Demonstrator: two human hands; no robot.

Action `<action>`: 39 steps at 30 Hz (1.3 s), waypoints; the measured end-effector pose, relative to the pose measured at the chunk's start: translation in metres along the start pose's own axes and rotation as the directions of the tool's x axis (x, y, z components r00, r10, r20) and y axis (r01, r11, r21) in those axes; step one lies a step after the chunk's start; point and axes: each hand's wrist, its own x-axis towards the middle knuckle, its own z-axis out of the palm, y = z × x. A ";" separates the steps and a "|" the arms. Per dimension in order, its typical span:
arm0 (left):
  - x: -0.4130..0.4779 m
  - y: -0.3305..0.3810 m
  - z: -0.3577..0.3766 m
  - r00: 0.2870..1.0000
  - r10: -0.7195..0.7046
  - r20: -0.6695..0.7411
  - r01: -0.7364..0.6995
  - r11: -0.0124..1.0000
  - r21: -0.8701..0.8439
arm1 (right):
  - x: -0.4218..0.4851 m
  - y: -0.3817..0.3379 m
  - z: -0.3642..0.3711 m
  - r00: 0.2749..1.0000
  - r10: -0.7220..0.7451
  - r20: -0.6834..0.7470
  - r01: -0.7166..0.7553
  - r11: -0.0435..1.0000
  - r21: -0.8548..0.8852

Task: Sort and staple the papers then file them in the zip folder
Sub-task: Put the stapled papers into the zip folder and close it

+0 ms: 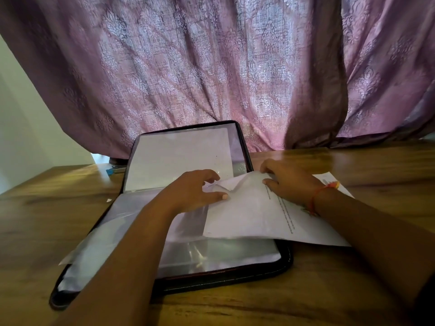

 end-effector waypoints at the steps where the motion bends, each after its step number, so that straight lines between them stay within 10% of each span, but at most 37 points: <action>1: 0.000 0.000 0.001 1.000 0.001 0.002 -0.001 1.000 -0.005 | -0.001 0.000 -0.001 1.000 -0.003 0.014 0.003 1.000 -0.004; 39: 0.002 -0.005 0.004 0.979 0.036 -0.199 -0.031 0.999 0.029 | -0.006 -0.018 0.003 0.942 0.049 0.332 0.012 0.984 -0.180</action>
